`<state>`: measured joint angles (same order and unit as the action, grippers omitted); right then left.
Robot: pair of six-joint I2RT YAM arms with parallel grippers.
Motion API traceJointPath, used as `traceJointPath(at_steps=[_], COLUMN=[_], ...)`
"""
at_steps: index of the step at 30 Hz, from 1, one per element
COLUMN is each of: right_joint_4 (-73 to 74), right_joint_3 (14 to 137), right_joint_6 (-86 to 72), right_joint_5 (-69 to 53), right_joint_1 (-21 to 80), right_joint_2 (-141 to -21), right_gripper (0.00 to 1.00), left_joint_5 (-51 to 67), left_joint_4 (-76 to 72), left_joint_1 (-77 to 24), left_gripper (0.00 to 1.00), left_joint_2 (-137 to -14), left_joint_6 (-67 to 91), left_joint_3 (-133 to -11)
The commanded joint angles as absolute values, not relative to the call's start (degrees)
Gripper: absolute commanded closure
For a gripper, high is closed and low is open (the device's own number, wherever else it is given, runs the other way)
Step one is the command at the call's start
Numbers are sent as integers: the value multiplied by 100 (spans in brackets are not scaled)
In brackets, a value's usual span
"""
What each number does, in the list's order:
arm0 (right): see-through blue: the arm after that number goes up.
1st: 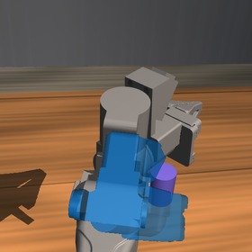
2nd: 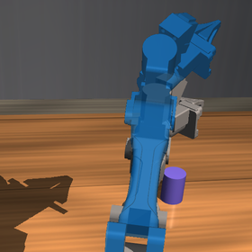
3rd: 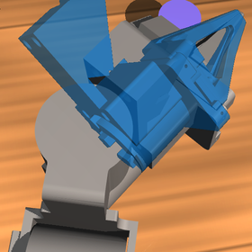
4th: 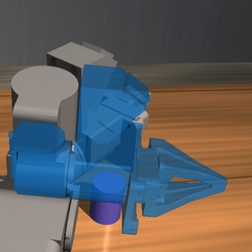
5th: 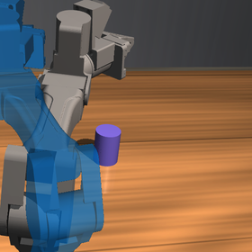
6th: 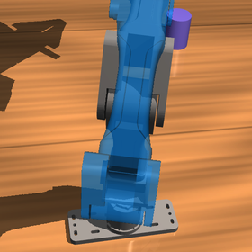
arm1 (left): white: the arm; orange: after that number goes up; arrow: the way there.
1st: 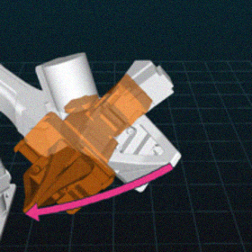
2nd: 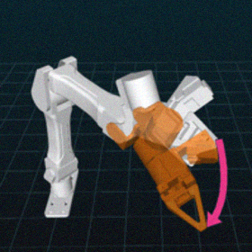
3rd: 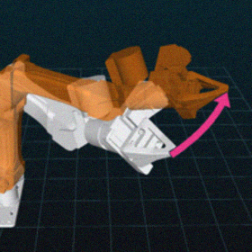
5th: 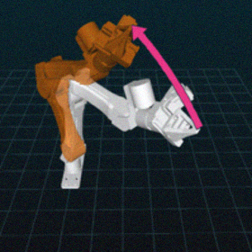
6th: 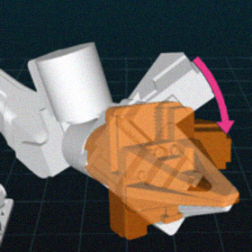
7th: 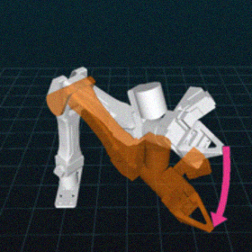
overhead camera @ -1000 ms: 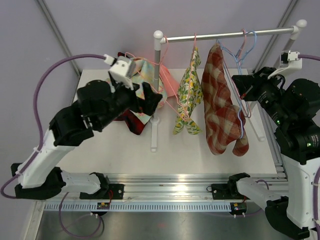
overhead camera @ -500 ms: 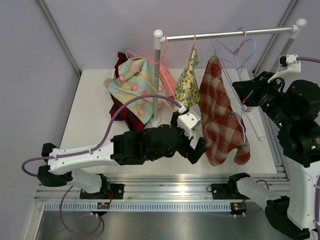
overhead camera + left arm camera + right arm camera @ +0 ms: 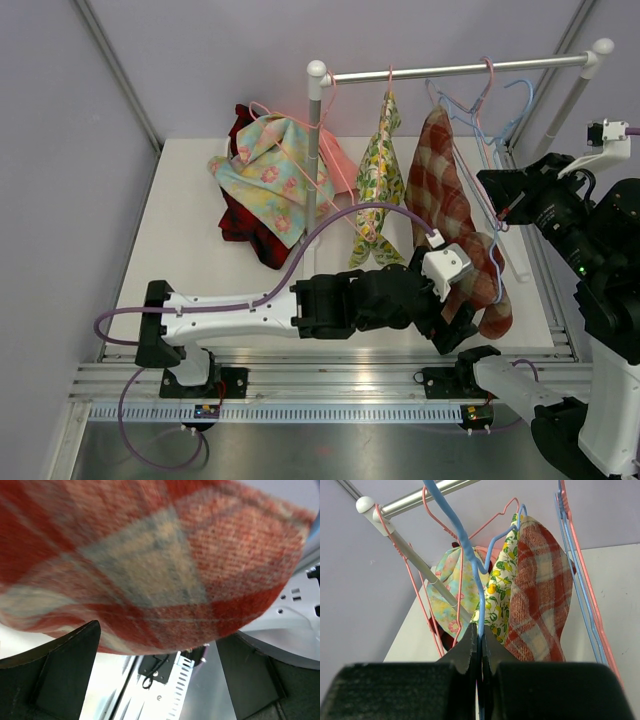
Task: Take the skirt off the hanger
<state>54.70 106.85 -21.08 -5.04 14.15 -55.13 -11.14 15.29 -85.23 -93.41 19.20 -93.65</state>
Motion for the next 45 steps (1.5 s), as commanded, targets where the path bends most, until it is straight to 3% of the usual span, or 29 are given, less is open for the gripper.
traceJointPath(at_steps=[1, 6, 9, 10, 13, 15, 16, 21, 29, 34, 45], right_joint_4=[5054, 5062, 5097, 5124, 5220, 5325, 5344, 5388, 5405, 5239, 4194], right_joint_3=[10978, 11021, 11065, 11100, 11258, 11416, 11469, 11610, 11839, 11629, 11355], right_joint_6=[-2092, -2136, -2197, -2232, -2241, -2233, -2206, -2145, -2030, -2135, -1899], right_joint_5=[-413, -431, -448, -396, -343, -308, -316, -202, -44, -97, -88], right_joint_1=[1415, 1406, 1424, 1415, 1406, 1415, 1415, 1415, 1415, 1415, 1415], right_joint_2=[-5485, -5476, -5449, -5432, -5431, -5467, -5493, -5537, -5642, -5669, -6871], right_gripper=[100, 100, 100, 100, 100, 100, 100, 100, 100, 100, 100], left_joint_5=[-809, -984, -1458, -1555, -1757, -1985, -2065, -2364, -3504, -4209, -4781], left_joint_4=[949, 826, 818, 800, 624, 580, 589, 615, 772, 1607, 1907], left_joint_1=[-8552, -8631, -8631, -8631, -8631, -8631, -8631, -8727, -10352, -11275, -11391], left_gripper=[1, 2, 24, 38, 65, 94, 100, 100, 100, 100, 100], left_joint_2=[-9281, -9281, -9378, -9395, -9352, -9247, -9194, -8563, -7901, -8164, -8139], left_joint_6=[2056, 2083, 2083, 2057, 1934, 1925, 1951, 2320, 3883, 4604, 3832], left_joint_3=[-9607, -9536, -9554, -9554, -9536, -9484, -9431, -8291, -6039, -6379, -7146])
